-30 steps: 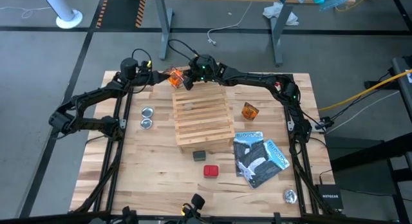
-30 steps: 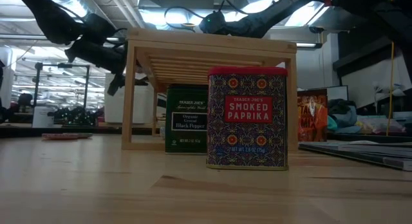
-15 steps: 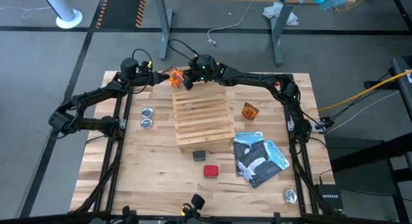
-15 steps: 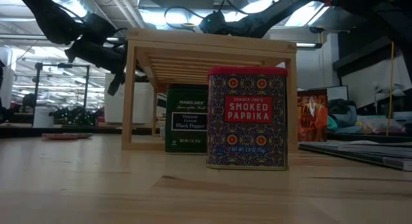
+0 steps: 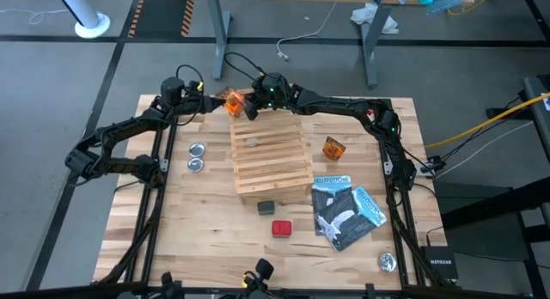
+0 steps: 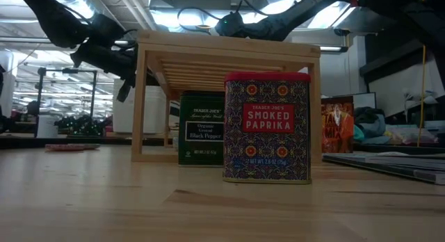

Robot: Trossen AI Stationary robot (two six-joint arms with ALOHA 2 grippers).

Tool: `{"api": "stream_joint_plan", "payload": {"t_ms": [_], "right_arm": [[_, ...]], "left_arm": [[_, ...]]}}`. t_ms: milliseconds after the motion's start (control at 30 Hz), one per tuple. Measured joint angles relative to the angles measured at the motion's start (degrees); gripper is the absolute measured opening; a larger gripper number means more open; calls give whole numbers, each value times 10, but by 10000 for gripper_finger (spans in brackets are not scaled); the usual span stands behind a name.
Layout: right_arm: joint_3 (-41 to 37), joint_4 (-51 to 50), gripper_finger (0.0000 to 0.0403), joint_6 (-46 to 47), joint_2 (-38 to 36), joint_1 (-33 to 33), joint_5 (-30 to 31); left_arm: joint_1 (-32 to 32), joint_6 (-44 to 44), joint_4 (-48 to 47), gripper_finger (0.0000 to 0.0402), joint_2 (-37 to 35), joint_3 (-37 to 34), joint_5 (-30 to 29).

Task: Shelf spices
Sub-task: Remove the orange seasoning pack from the shelf

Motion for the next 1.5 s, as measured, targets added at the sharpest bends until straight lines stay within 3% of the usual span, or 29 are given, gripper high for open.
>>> {"api": "stream_joint_plan", "payload": {"t_ms": [167,467,700,967,1333,1500], "right_arm": [[0,0,33,0,0,0,0],[0,-2,33,0,0,0,0],[0,-2,33,0,0,0,0],[0,-2,33,0,0,0,0],[0,-2,33,0,0,0,0],[0,-2,33,0,0,0,0]], "left_arm": [[9,-22,53,3,-1,0,2],[15,27,19,1,-67,28,11],[15,95,-174,1,-194,51,6],[14,148,-426,0,-379,51,-70],[14,119,-680,0,-621,51,-115],[14,118,-768,0,-677,56,-110]]}}
